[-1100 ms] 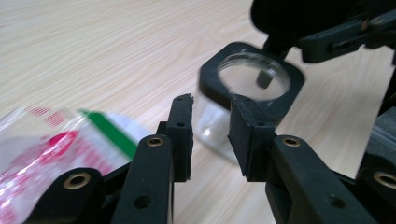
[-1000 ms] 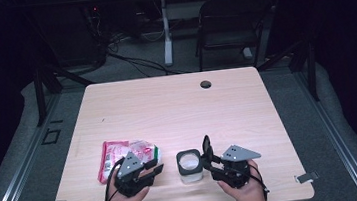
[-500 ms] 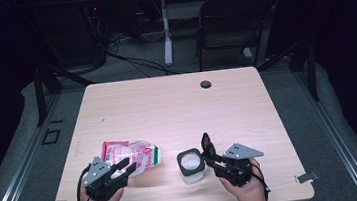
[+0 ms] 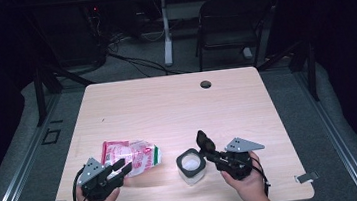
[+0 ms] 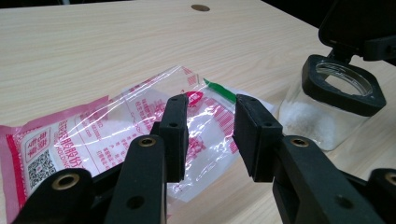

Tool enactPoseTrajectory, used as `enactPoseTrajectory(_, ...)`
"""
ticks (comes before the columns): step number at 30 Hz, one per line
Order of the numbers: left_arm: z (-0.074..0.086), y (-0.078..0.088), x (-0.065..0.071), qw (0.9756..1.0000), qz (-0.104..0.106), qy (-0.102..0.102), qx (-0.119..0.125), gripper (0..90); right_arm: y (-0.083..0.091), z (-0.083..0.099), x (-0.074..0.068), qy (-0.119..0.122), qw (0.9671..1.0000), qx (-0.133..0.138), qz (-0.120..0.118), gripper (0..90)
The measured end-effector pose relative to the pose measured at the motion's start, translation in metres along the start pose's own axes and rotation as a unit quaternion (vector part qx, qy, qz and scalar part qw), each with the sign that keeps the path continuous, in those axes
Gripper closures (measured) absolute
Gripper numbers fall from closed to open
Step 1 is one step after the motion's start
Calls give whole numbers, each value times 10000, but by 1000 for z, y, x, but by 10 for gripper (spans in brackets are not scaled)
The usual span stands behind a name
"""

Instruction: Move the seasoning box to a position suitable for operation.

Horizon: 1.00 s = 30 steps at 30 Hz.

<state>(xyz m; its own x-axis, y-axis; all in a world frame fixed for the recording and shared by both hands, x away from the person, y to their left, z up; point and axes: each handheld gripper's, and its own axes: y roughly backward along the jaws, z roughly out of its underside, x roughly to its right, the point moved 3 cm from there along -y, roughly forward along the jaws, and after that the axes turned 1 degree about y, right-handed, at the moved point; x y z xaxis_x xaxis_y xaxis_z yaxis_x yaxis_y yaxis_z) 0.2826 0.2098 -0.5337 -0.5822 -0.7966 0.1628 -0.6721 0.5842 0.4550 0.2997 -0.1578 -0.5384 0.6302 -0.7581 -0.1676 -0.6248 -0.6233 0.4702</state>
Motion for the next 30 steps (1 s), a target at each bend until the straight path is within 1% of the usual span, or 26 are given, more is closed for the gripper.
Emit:
enactPoseTrajectory(3, 2, -1, -2, 10000, -29, 83, -4, 652, -3, -2, 3, -34, 10000, 34, -65, 835)
enactPoseTrajectory(8, 5, -1, -4, 9999, -83, 112, -56, 653, -4, -4, 7, 30, 9999, -19, -138, 846)
enactPoseTrajectory(9, 6, -1, -4, 9999, -90, 124, -50, 653, -5, -4, 7, -8, 9999, 7, -146, 843)
enactPoseTrajectory(11, 8, -1, -4, 9998, -119, 133, -69, 653, -4, -5, 10, 2, 9999, 5, -136, 840)
enactPoseTrajectory(12, 8, 0, -4, 9997, -135, 148, -108, 653, -4, -6, 12, -21, 9999, 39, -127, 832)
enactPoseTrajectory(13, 9, 1, -5, 9997, -145, 142, -101, 653, -4, -7, 13, -57, 9999, 95, -125, 826)
enactPoseTrajectory(14, 9, 1, -5, 9997, -158, 152, -77, 653, -4, -8, 15, -66, 9999, 93, -97, 810)
enactPoseTrajectory(15, 10, 2, -5, 9997, -174, 160, -100, 653, -4, -9, 18, -96, 9998, 116, -116, 806)
enactPoseTrajectory(16, 10, 4, -6, 9996, -192, 155, -117, 653, -4, -9, 19, -125, 9997, 139, -127, 808)
enactPoseTrajectory(17, 11, 5, -7, 9996, -220, 178, -83, 653, -4, -9, 21, -203, 9995, 182, -130, 817)
enactPoseTrajectory(20, 12, 8, -9, 9993, -272, 251, -60, 652, -4, -11, 26, -288, 9993, 185, -128, 815)
enactPoseTrajectory(21, 13, 9, -10, 9991, -297, 277, -83, 652, -4, -12, 28, -331, 9991, 228, -148, 813)
enactPoseTrajectory(22, 14, 10, -10, 9991, -312, 297, -49, 652, -3, -12, 29, -341, 9990, 257, -140, 812)
enactPoseTrajectory(25, 15, 12, -13, 9988, -358, 340, -65, 652, -3, -14, 33, -436, 9985, 292, -171, 807)
enactPoseTrajectory(26, 15, 13, -13, 9987, -366, 353, -35, 651, -3, -14, 34, -441, 9984, 277, -203, 804)
enactPoseTrajectory(28, 16, 14, -14, 9985, -403, 353, -52, 650, -4, -14, 34, -463, 9983, 286, -199, 801)
enactPoseTrajectory(30, 17, 14, -14, 9984, -420, 362, -68, 649, -3, -14, 34, -434, 9986, 263, -180, 793)
